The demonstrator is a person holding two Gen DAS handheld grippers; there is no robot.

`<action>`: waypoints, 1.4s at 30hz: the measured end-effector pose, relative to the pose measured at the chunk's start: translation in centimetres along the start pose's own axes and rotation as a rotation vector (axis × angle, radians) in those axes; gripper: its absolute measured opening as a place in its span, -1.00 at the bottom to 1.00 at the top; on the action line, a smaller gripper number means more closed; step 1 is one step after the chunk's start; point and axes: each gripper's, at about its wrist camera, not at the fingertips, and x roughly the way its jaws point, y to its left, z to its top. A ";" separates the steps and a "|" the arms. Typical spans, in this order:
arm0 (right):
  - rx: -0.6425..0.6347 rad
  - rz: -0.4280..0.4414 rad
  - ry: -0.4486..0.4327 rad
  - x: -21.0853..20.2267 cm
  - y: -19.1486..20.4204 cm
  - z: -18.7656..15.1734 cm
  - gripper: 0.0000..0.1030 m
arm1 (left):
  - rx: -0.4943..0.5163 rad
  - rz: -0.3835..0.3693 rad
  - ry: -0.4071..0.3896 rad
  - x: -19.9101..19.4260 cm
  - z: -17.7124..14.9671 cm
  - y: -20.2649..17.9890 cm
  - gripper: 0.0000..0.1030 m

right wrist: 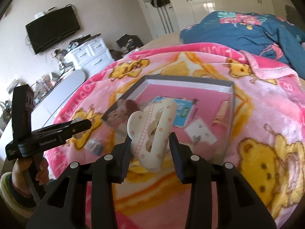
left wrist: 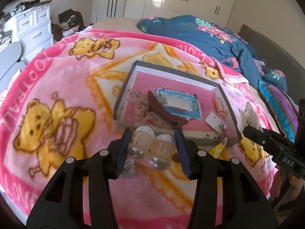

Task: Organize jewelry
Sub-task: 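Carry the earrings with the left tool while the right tool carries the claw clip over the box, then open the left tool to drop the earrings in the box while the right tool releases the clip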

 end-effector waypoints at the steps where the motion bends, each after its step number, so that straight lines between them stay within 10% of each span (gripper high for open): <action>1: 0.012 -0.009 -0.007 0.0 -0.6 0.2 -0.28 | 0.002 -0.002 0.002 0.3 0.3 -0.2 -0.26; 30: 0.087 -0.115 0.038 6.1 -6.5 3.3 -0.26 | 0.046 -0.016 0.071 8.5 4.3 -4.0 -0.26; 34: 0.110 -0.109 0.012 5.4 -6.8 3.1 0.31 | 0.040 -0.012 0.074 8.8 4.2 -3.9 -0.25; 42: 0.152 -0.080 -0.021 1.9 -6.8 1.5 0.53 | 0.043 -0.017 0.049 7.8 4.2 -4.0 0.24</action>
